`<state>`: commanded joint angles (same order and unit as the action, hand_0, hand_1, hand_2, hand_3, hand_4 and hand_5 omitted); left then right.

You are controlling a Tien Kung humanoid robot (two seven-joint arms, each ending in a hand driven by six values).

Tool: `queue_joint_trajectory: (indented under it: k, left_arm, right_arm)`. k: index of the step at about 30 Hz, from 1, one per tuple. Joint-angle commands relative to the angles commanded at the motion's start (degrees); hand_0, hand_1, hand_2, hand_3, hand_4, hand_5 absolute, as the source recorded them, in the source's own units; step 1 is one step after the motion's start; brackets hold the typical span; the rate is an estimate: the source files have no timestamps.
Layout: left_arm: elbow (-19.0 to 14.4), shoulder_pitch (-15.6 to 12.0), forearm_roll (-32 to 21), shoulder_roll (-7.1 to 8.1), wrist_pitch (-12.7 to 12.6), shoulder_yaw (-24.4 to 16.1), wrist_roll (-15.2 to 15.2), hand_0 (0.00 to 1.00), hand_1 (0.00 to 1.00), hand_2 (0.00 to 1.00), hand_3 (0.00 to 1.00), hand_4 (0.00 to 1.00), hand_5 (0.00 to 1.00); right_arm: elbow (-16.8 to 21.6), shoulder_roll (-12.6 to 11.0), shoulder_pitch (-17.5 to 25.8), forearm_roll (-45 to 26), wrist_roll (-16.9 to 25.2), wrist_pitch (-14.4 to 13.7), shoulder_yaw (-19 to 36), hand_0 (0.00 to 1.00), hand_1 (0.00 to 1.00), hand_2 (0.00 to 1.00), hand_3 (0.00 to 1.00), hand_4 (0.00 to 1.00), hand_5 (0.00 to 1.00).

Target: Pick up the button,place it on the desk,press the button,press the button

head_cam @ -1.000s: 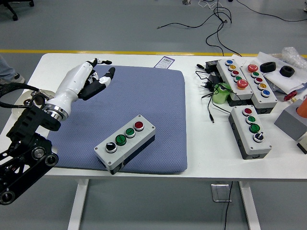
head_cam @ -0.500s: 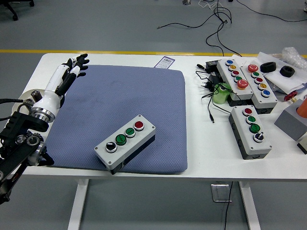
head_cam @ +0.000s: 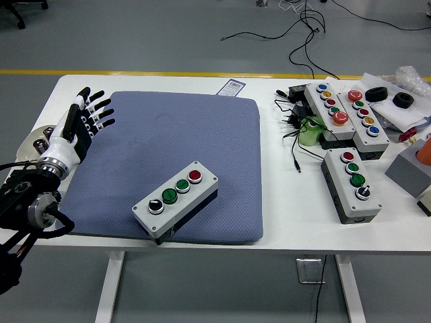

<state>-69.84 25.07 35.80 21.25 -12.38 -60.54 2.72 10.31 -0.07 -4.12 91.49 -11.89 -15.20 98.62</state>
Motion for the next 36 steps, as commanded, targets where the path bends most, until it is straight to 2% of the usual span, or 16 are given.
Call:
queue_joint_trajectory:
  k: [9, 14, 19, 22, 25, 26, 27, 29, 36]
  left_arm:
    - [0.6, 0.4, 0.9, -0.34, 0.7, 0.0, -0.3, 0.745, 0.812, 0.839, 0.841, 0.591, 0.998]
    - [1.3, 0.9, 2.1, -1.04, 1.2, -0.6, -1.3, 0.738, 0.808, 0.825, 0.837, 0.589, 0.998]
    - [2.3, 1.5, 4.3, -2.76, 3.2, -1.6, -1.9, 0.738, 0.808, 0.825, 0.837, 0.589, 0.998]
    - [2.9, 2.1, 7.5, -3.92, 4.6, -1.7, -2.6, 0.735, 0.800, 0.798, 0.826, 0.588, 0.998]
    - [4.7, 3.0, 12.7, -4.96, 6.9, -2.2, -4.4, 0.735, 0.800, 0.798, 0.826, 0.588, 0.998]
    - [5.8, 3.4, 14.8, -5.31, 7.3, -2.4, -4.9, 0.754, 0.814, 0.844, 0.833, 0.590, 0.998]
    - [6.7, 3.7, 16.8, -5.65, 7.6, -2.7, -5.1, 0.754, 0.814, 0.844, 0.833, 0.590, 0.998]
    - [8.6, 4.0, 18.9, -6.40, 8.2, -3.4, -4.8, 0.754, 0.814, 0.844, 0.833, 0.590, 0.998]
    - [12.6, 5.5, 18.4, -8.36, 9.0, -4.3, -1.3, 0.755, 0.817, 0.850, 0.835, 0.591, 0.998]
  right_arm:
    - [0.0, 0.0, -0.1, 0.3, 0.1, 0.0, 0.2, 0.536, 0.642, 0.689, 0.611, 0.284, 0.119]
    - [0.0, 0.0, -0.1, 0.2, 0.1, 0.0, 0.1, 0.535, 0.642, 0.689, 0.611, 0.284, 0.121]
    - [0.0, 0.0, 0.0, 0.4, 0.1, 0.1, 0.0, 0.535, 0.642, 0.689, 0.611, 0.284, 0.121]
    - [0.0, 0.1, 0.0, 0.3, 0.1, 0.2, -0.1, 0.534, 0.642, 0.689, 0.611, 0.284, 0.121]
    - [0.0, 0.1, 0.0, 0.3, 0.1, 0.2, -0.2, 0.534, 0.642, 0.689, 0.611, 0.284, 0.121]
    - [0.0, 0.1, 0.1, 0.2, 0.1, 0.2, -0.3, 0.534, 0.642, 0.689, 0.611, 0.283, 0.120]
    - [0.0, 0.1, 0.1, 0.2, 0.2, 0.2, -0.3, 0.534, 0.642, 0.689, 0.611, 0.283, 0.120]
    - [0.0, 0.1, 0.1, 0.1, 0.2, 0.2, -0.5, 0.534, 0.642, 0.689, 0.611, 0.283, 0.120]
    - [0.0, 0.1, 0.0, -0.1, 0.1, 0.4, -0.9, 0.537, 0.641, 0.689, 0.611, 0.284, 0.121]
